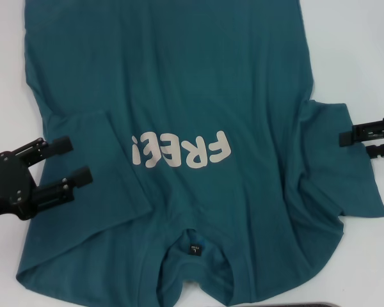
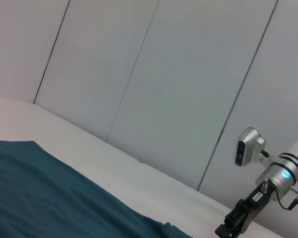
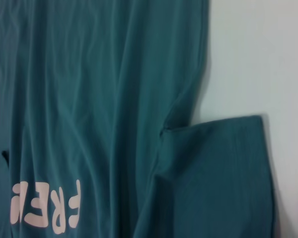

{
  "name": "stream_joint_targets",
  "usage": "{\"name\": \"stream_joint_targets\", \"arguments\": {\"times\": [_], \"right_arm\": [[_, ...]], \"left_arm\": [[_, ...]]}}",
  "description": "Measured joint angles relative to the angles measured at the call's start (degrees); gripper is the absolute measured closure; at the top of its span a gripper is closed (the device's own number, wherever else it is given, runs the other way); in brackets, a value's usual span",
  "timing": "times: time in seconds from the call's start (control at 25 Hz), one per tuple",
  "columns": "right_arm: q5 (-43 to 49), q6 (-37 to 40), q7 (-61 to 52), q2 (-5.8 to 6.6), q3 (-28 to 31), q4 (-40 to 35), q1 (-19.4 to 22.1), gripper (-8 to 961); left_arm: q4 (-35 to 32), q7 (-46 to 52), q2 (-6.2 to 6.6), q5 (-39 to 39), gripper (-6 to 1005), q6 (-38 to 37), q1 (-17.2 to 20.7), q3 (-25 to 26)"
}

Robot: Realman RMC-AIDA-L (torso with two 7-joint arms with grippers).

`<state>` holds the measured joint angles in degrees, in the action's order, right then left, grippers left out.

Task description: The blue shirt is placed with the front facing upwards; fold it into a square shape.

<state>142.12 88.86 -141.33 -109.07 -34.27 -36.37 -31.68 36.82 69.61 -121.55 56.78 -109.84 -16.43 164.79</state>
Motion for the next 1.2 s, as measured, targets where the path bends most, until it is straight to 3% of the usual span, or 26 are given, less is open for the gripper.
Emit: {"name": "stream_joint_targets", "arguments": {"times": [0.8,1.0,1.2], "right_arm": [[-0.3,1.4,0.1,-0.63,0.1,0.5,-1.3,58],[-0.4,2.6,0.6,-0.65,0.1,0.1,-1.4,159],[-0.4,3.0,0.6,-0.69,0.1,0.0,-1.5,365]], "left_arm": [[0.0,0.0,0.00,0.0,186,0.0,0.0,0.0],[0.0,0.0,0.00,0.0,186,0.0,-0.2,0.0],[0.0,0.0,0.00,0.0,187,0.1,-0.2,0.0]]}}
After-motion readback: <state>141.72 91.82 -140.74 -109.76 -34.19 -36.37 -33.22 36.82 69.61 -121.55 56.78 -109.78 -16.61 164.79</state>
